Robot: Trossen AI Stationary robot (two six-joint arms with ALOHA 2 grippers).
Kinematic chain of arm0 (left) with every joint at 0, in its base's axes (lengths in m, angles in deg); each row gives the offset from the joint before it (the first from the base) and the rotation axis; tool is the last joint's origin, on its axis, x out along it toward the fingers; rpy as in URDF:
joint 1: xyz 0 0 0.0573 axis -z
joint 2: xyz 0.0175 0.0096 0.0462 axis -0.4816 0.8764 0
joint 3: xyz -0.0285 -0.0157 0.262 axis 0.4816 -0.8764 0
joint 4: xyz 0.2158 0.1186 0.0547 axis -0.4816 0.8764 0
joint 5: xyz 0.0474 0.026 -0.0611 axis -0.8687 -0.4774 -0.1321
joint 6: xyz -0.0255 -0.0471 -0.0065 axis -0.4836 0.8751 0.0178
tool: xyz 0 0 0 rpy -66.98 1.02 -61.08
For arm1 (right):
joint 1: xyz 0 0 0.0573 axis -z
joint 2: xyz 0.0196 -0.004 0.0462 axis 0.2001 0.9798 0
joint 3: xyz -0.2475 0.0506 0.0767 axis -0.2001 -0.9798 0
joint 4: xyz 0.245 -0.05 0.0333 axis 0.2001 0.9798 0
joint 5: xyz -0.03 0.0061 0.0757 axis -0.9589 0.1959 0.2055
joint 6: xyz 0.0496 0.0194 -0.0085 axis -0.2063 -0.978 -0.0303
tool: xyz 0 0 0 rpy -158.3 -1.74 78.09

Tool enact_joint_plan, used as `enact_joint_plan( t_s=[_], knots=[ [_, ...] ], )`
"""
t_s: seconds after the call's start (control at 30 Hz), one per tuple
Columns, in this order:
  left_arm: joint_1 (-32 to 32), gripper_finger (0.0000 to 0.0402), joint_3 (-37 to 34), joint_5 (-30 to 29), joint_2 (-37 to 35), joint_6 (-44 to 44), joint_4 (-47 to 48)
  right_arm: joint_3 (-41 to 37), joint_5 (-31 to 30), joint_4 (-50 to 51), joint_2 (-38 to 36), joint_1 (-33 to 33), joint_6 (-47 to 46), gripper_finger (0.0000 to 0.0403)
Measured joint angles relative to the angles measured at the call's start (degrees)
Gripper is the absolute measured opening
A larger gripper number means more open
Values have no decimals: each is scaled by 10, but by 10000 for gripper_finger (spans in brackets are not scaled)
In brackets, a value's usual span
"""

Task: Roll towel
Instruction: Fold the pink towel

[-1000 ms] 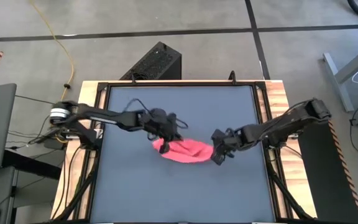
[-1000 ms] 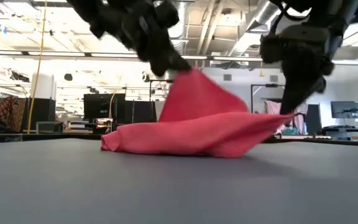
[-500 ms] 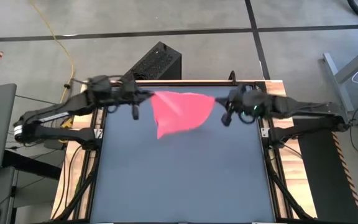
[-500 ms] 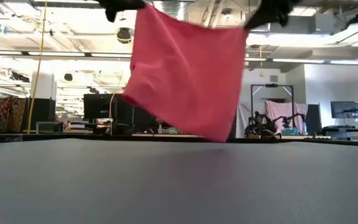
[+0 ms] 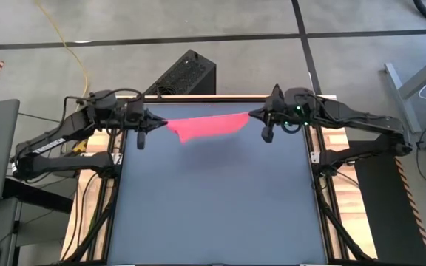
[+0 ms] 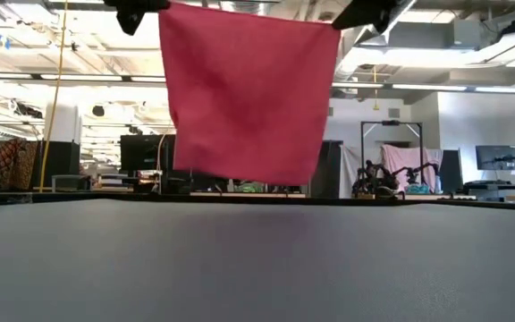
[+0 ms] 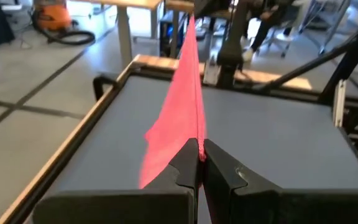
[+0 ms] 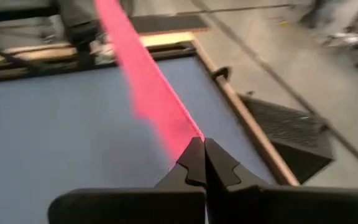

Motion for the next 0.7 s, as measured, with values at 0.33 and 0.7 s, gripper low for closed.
enact_joint_plan(
  t_s=[0.33, 0.7],
  knots=[
    [0, 0, 0, -36, -13, -21, 20, 1, 223, -114, 11, -8, 2, 8],
    [0, 0, 0, -28, 20, -31, 14, 0, 231, -125, 26, -6, -6, 8]
  ],
)
